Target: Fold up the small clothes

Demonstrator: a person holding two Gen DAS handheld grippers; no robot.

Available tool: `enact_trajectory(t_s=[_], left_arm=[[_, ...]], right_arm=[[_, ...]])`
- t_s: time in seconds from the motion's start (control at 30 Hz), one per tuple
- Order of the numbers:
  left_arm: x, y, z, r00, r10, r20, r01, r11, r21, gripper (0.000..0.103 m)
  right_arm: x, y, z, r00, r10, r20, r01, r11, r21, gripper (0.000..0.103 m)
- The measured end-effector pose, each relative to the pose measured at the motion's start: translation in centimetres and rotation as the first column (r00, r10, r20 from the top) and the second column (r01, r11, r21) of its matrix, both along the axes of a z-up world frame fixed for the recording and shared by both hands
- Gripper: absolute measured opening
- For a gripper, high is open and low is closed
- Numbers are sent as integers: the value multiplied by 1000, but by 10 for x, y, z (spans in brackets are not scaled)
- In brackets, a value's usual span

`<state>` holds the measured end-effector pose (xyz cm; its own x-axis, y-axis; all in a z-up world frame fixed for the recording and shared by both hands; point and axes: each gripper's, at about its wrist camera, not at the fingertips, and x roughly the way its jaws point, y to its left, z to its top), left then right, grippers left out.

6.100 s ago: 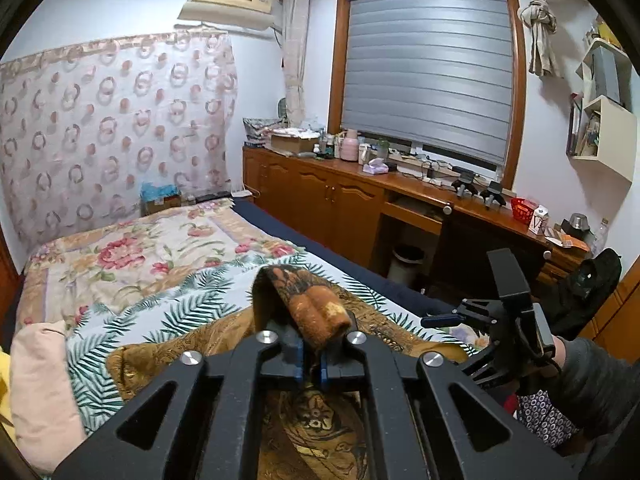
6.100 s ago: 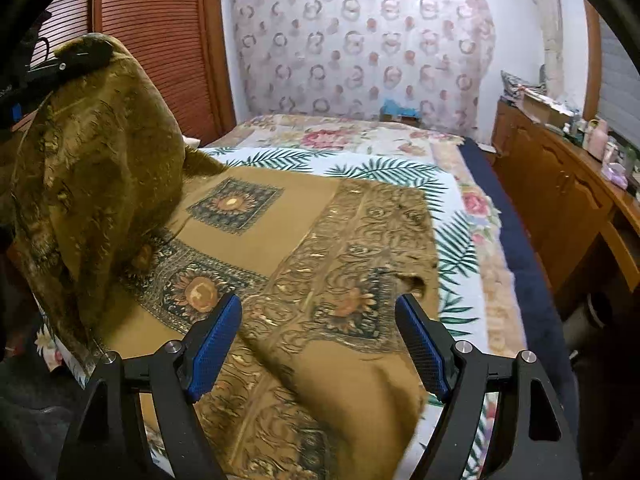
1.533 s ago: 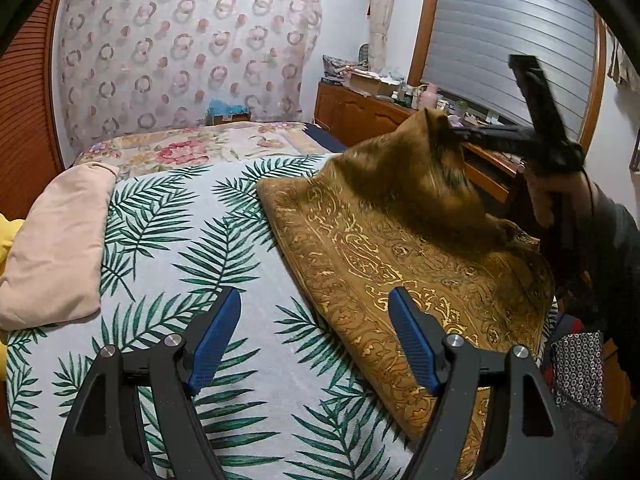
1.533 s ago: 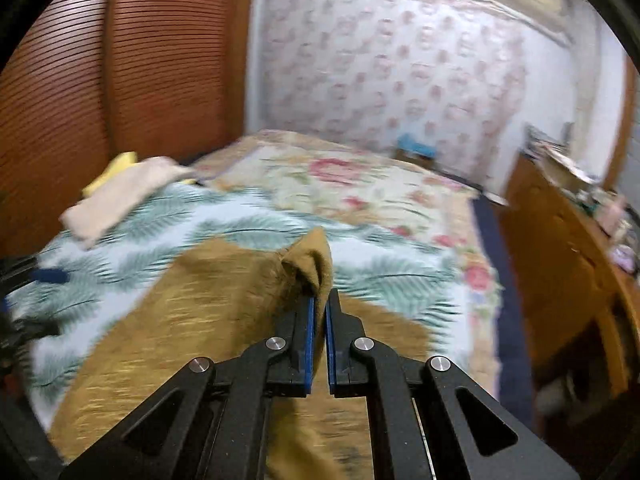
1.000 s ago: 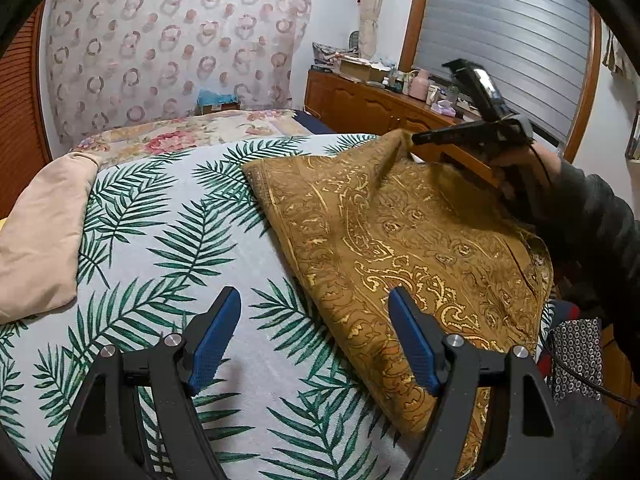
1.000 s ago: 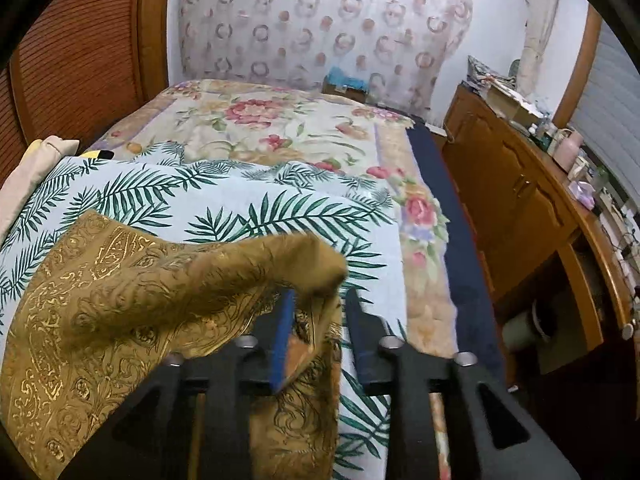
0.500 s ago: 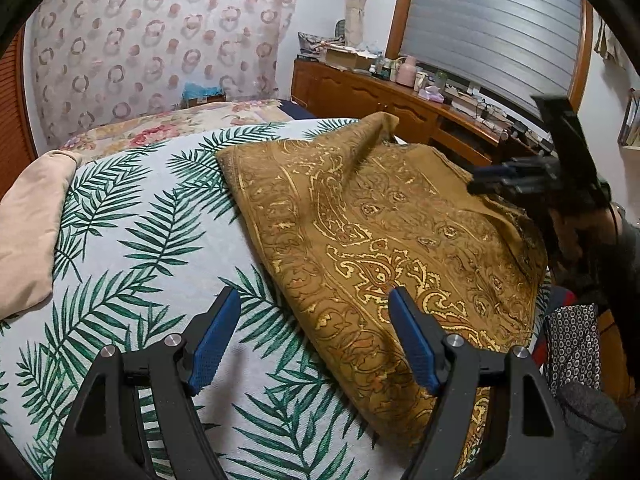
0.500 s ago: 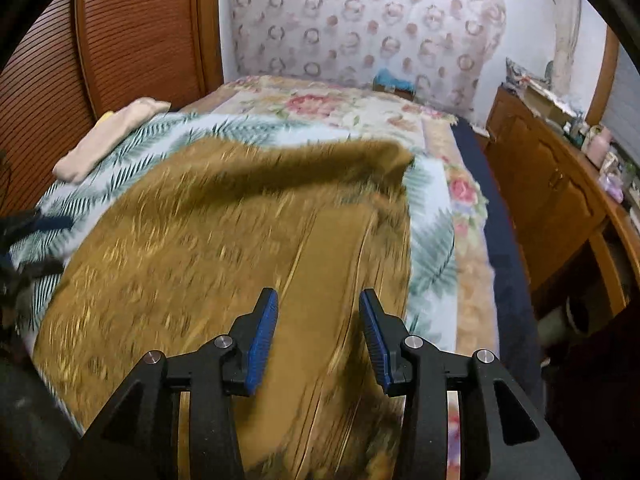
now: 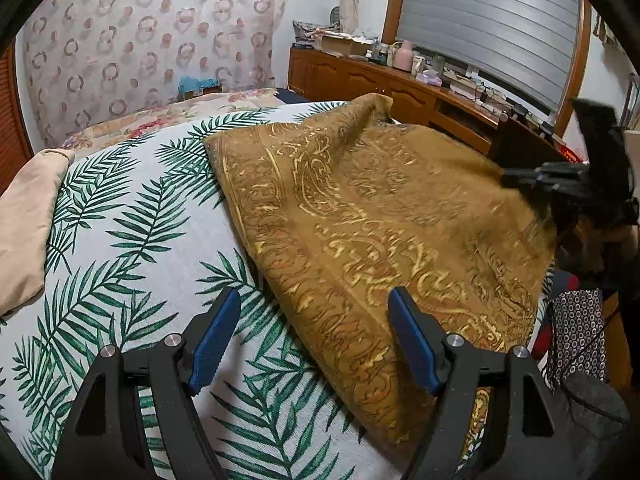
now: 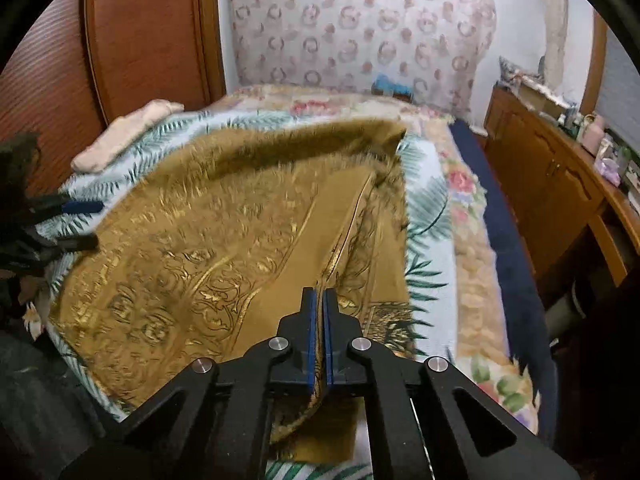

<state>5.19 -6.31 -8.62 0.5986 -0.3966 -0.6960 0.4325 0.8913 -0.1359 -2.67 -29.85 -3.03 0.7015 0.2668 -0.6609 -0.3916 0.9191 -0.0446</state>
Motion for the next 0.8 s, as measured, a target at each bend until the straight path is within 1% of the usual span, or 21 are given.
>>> enact_trajectory(t_s=[0.1, 0.2, 0.33, 0.53, 0.6, 0.63, 0.67, 0.7, 0.73, 0.77, 0.8], left_arm=[[-4, 0, -2, 1000, -2, -12, 2, 1000, -3, 77], [-7, -1, -4, 1000, -5, -23, 5, 1000, -3, 77], [-9, -1, -7, 999, -11, -41, 12, 1000, 4, 77], [-20, -3, -8, 998, -37, -54, 36, 999, -9, 77], [-25, -4, -8, 997, -52, -59, 51, 999, -17, 70], [-26, -5, -9, 996, -61, -64, 60, 998, -21, 62], [-28, -6, -10, 994, -76, -77, 74, 997, -28, 54], [-29, -8, -11, 992, -88, -88, 86, 996, -30, 50], [-30, -9, -11, 991, -95, -95, 92, 995, -33, 45], [-31, -10, -11, 990, -99, -99, 96, 995, -36, 44], [-32, -10, -11, 990, -99, -98, 96, 995, -37, 43]], right_arm=[[-16, -16, 9, 998, -44, 39, 44, 999, 2, 2], [-21, -25, 3, 998, -66, 19, 65, 998, 17, 2], [-16, -20, -8, 997, -78, -9, 78, 997, 9, 2], [-11, -16, 0, 996, -92, -2, 92, 996, 16, 3], [-10, -14, -2, 996, -92, -2, 92, 996, 10, 3], [-9, -12, -3, 996, -92, 0, 92, 996, 5, 7], [-9, -11, -4, 995, -96, 5, 96, 995, -1, 8], [-9, -10, -3, 995, -100, 12, 101, 995, -9, 9], [-9, -9, -3, 994, -107, 19, 107, 994, -17, 16], [-8, -8, -2, 993, -116, 25, 117, 993, -26, 27], [-8, -7, 0, 992, -126, 31, 127, 991, -30, 33]])
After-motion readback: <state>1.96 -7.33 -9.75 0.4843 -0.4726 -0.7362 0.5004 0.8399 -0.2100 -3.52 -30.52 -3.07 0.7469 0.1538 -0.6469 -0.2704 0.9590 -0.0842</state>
